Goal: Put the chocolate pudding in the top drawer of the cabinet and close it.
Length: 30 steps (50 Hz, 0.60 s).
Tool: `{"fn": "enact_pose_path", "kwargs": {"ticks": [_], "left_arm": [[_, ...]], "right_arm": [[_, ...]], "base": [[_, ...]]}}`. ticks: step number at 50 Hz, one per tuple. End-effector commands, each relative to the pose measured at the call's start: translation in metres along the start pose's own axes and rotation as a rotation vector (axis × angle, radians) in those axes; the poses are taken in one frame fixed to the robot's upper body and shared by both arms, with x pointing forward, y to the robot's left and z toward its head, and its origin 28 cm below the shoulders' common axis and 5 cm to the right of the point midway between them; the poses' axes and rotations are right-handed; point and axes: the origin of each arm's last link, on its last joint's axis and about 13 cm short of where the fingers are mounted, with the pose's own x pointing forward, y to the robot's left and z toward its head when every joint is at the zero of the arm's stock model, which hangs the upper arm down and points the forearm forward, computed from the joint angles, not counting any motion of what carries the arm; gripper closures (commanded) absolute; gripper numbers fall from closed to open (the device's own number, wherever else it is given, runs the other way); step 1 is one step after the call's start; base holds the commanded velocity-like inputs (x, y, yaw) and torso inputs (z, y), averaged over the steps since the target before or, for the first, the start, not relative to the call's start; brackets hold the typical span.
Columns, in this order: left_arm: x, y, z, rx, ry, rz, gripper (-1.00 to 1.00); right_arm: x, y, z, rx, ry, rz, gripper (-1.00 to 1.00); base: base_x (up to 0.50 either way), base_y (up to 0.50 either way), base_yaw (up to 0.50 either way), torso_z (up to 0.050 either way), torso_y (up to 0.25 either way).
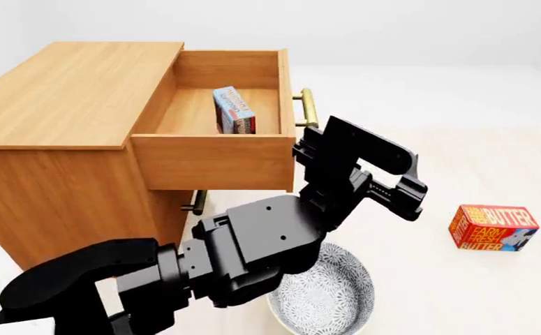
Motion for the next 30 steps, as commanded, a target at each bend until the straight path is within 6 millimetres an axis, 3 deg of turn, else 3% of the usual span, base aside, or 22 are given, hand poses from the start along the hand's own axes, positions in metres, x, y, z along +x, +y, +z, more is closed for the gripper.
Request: {"fn": "enact_pose_path", "kwargs": {"ticks": [1,11,30], "left_arm": [[0.001,0.015,-0.007,-0.018,0.029,0.07,-1.0],[-0.004,0.021,-0.006,-0.011,0.029,0.107,-1.0],[-0.016,0.035,-0.004,0.033,0.029,0.201,-1.0]], "right_arm": [[-0.003,-0.009,0.006,0.006,-0.001,0.0,-1.0],[-0.005,-0.013,0.009,0.01,0.0,0.0,-1.0],[0.003,0.006,-0.004,0.014,0.002,-0.002,-1.0]], "base": [[0.0,0.0,0.0,0.0,0.0],[0.0,0.0,0.0,0.0,0.0],[0.0,0.0,0.0,0.0,0.0]]}}
